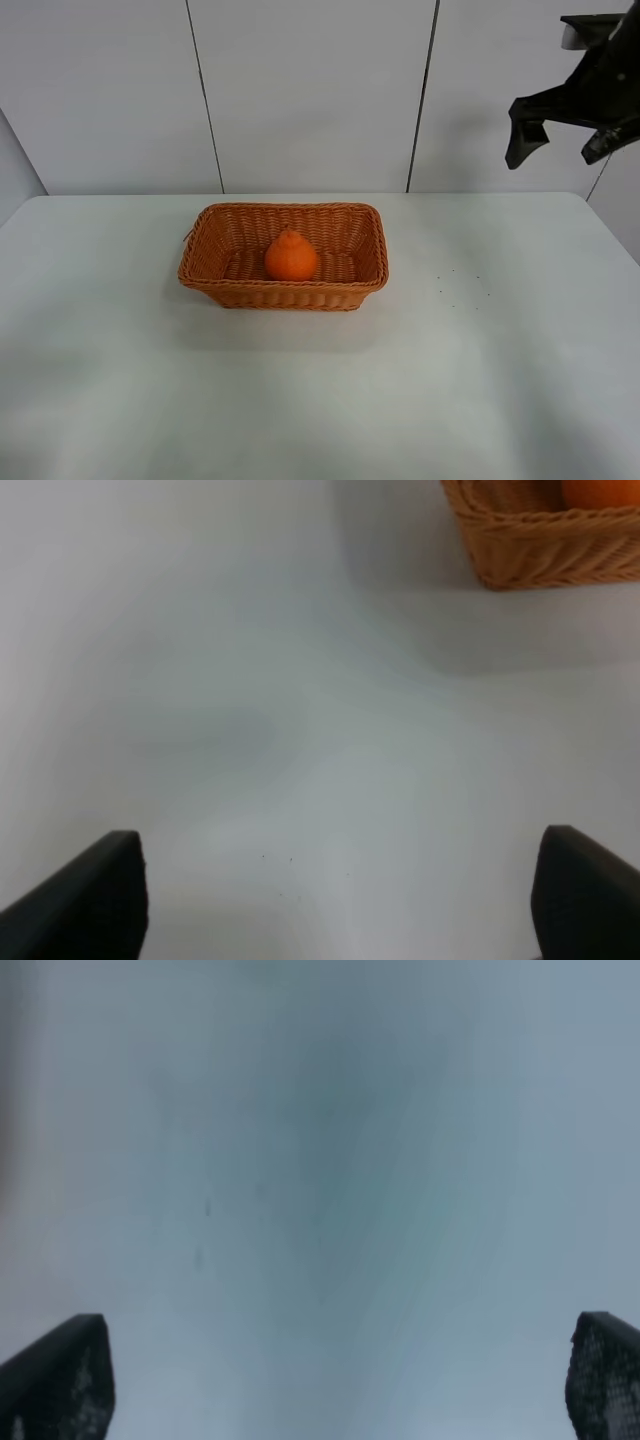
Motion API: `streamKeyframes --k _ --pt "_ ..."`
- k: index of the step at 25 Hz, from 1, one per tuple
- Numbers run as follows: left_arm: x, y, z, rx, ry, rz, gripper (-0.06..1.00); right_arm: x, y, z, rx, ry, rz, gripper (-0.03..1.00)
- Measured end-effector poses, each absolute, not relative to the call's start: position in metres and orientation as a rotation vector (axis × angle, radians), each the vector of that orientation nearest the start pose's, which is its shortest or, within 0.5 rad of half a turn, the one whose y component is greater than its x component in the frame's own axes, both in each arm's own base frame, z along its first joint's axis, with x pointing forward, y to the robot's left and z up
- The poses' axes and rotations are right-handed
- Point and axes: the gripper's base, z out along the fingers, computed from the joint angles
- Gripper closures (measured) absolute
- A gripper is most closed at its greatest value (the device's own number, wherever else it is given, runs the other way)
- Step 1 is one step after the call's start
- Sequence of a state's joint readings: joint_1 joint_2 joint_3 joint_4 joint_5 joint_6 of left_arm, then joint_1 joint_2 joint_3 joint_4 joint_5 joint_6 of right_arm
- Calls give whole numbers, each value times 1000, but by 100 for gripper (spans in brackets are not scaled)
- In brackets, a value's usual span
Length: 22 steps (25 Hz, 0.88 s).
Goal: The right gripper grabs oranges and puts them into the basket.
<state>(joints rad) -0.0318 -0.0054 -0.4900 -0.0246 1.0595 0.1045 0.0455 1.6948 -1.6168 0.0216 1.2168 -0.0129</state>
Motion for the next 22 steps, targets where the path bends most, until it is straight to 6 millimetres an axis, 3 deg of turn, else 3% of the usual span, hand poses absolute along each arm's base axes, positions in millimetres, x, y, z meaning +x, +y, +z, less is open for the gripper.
streamKeyframes --k 2,6,12,18,22 --pt "-5 -2 275 140 2043 16 6 322 17 340 -75 2792 44 28" --pt "-5 -2 275 140 2043 16 6 252 14 325 -76 2852 43 28" --pt "-5 -2 275 140 2043 16 6 146 9 288 -75 2852 43 28" --pt "-5 -2 275 140 2043 16 6 76 6 268 -68 2569 46 28" --pt "-5 -2 275 140 2043 16 6 42 4 276 -64 2321 45 28"
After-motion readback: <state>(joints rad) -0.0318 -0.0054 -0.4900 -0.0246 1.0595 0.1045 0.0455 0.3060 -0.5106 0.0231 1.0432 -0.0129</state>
